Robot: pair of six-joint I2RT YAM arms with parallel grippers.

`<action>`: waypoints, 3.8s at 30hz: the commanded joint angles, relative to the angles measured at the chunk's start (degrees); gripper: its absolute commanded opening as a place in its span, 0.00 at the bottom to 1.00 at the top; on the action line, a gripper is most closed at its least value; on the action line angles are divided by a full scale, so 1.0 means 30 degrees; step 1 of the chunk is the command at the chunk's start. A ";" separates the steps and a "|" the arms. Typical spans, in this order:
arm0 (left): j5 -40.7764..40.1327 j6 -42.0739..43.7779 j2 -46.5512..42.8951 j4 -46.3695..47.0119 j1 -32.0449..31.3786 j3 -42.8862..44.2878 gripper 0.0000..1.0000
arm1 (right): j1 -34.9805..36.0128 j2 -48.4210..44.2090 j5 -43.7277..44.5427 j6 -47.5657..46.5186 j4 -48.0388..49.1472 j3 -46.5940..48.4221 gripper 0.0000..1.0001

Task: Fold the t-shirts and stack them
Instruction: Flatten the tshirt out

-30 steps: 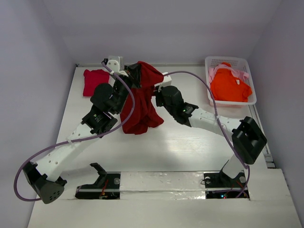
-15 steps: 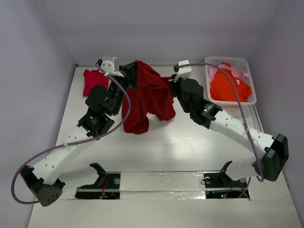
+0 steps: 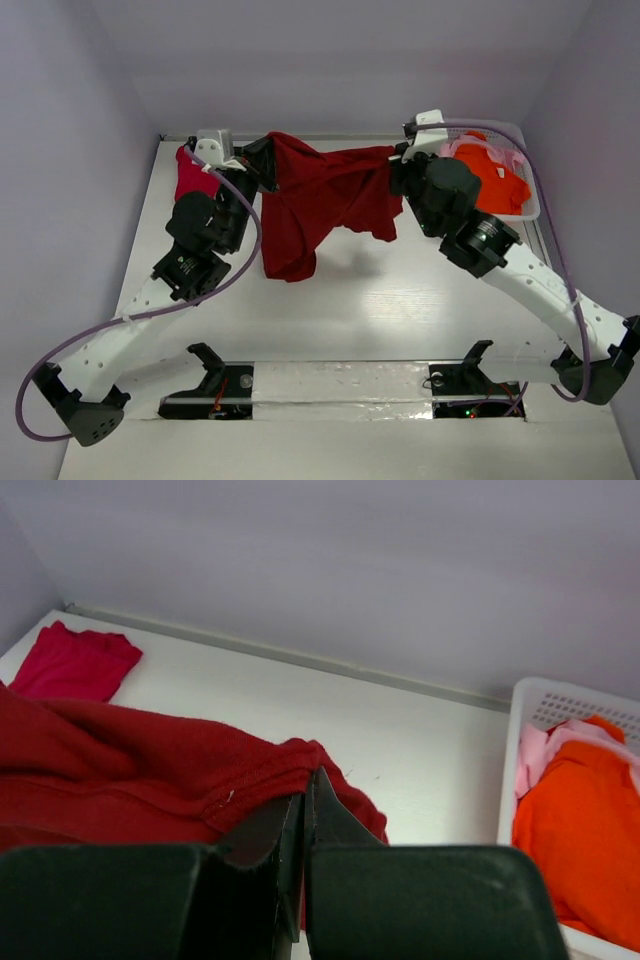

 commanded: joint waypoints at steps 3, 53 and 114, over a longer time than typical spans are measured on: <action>-0.1024 -0.0184 -0.1537 0.1007 -0.0072 -0.0155 0.00 | 0.0138 -0.1623 0.0664 -0.0850 -0.1109 0.2232 0.00; -0.3281 -0.0359 -0.6431 -0.1924 -0.0072 -0.0243 0.00 | 0.0138 -0.5462 -0.2619 0.2372 -0.5564 0.3143 0.00; -0.3310 -0.0330 -0.5874 -0.1309 -0.0072 -0.0800 0.00 | 0.0138 -0.4818 -0.2208 0.2109 -0.5623 0.3055 0.00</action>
